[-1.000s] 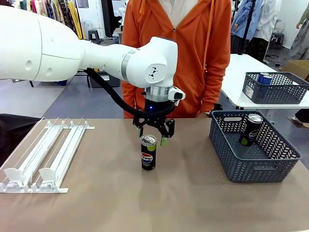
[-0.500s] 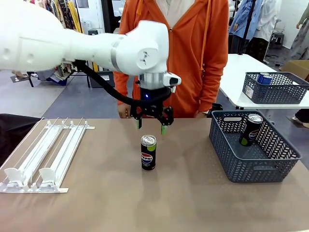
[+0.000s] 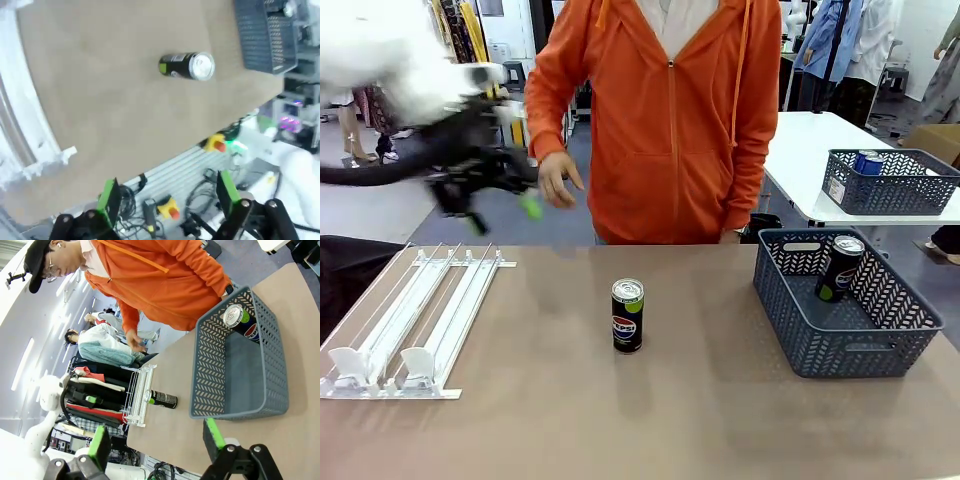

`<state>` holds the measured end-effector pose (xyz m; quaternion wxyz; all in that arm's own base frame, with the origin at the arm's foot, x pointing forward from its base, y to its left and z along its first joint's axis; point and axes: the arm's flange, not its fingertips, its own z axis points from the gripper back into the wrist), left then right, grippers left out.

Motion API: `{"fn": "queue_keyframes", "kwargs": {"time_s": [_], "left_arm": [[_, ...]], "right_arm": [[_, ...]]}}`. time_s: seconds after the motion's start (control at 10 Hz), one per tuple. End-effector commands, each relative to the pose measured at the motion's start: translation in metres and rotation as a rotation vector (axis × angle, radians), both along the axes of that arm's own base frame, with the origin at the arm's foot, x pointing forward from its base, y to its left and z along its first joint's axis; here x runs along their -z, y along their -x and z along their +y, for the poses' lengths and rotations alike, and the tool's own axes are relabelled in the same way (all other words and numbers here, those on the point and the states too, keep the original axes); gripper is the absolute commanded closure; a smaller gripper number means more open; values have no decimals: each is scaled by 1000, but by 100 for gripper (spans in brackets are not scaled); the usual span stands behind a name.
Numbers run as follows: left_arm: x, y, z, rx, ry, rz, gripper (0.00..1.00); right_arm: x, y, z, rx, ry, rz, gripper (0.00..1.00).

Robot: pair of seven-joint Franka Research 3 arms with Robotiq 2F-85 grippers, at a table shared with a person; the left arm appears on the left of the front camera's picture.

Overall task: Retrieve and store the cans from the dispenser.
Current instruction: Pick up one can from the Automatic Can Dispenser and place it in the middle of the table.

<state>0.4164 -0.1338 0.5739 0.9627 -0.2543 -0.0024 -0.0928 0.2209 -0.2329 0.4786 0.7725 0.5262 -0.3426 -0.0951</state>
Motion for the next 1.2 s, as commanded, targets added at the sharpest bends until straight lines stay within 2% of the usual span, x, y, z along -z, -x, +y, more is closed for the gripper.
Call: {"fn": "queue_keyframes", "kwargs": {"time_s": [0.0,0.2,0.3,0.4,0.5,0.7,0.8,1.1], "left_arm": [[19,32,103,-124,257,18,0],[48,57,185,-230,525,-31,0],[70,64,211,-288,634,-26,0],[91,68,225,-324,743,-44,0],[102,72,229,-328,793,-54,0],[100,66,226,-287,745,-54,0],[108,78,242,-368,772,-40,0],[108,78,242,-368,772,-40,0]], "right_arm": [[-2,-3,0,3,-5,-37,0],[-2,-3,0,3,-5,-37,0],[-2,-3,0,3,-5,-37,0],[-2,-3,0,3,-5,-37,0],[-2,-3,0,3,-5,-37,0],[-2,-3,0,3,-5,-37,0],[-2,-3,0,3,-5,-37,0],[-2,-3,0,3,-5,-37,0]]}}
